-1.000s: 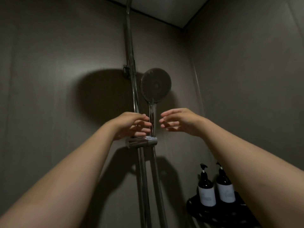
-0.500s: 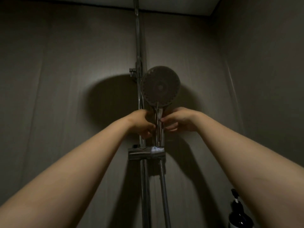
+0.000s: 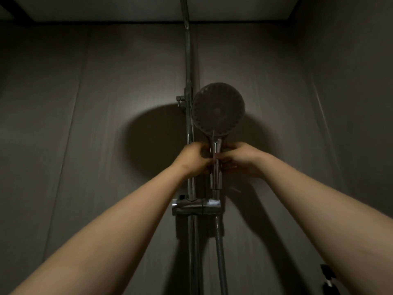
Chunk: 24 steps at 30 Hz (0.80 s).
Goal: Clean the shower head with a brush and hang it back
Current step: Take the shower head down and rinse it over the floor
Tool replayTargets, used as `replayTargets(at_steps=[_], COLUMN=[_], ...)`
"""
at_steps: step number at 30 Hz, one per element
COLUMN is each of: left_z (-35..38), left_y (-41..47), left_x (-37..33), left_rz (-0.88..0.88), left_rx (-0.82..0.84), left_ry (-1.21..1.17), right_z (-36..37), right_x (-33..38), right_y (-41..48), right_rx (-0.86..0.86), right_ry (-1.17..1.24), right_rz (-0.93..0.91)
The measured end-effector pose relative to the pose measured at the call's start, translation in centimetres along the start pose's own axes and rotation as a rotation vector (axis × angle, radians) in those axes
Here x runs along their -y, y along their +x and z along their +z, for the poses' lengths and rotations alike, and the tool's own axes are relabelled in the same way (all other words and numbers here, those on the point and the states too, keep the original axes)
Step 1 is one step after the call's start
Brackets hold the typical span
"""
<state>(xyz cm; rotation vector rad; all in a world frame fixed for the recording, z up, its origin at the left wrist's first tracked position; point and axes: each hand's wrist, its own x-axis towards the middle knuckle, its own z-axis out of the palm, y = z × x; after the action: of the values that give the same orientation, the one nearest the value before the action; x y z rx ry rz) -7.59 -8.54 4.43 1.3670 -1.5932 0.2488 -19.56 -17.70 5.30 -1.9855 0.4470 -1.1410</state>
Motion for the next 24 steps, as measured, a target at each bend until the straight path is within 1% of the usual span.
replayTargets(at_steps=[4,9,14,16,19,24], left_z=[-0.1,1.0,1.5,1.7,2.0,1.9], left_y=[0.6,0.9,0.9,0.7,0.2,-1.3], left_x=[-0.9,-0.6,-0.2,-0.1,-0.1,0.3], left_rz=[0.049,0.067,0.052,0.053,0.107,0.147], left_rx=[-0.063,0.006,0.100,0.110,0.111,0.147], left_ry=[-0.022,-0.115,-0.095,-0.077,-0.046,-0.088], right_z=[-0.4,-1.8,-2.2,-2.4,-2.4,-1.3], right_x=[1.0,0.8,0.1,-0.1,0.1,0.2], right_y=[0.2,-0.3,-1.6,-2.3,-3.9,-6.5], right_rx=[-0.021,-0.007,-0.025,-0.010,-0.011,-0.040], right_ry=[0.056,-0.031,-0.042,-0.025,-0.012,-0.019], right_rz=[-0.062,-0.032,0.008,0.019,0.043,0.068])
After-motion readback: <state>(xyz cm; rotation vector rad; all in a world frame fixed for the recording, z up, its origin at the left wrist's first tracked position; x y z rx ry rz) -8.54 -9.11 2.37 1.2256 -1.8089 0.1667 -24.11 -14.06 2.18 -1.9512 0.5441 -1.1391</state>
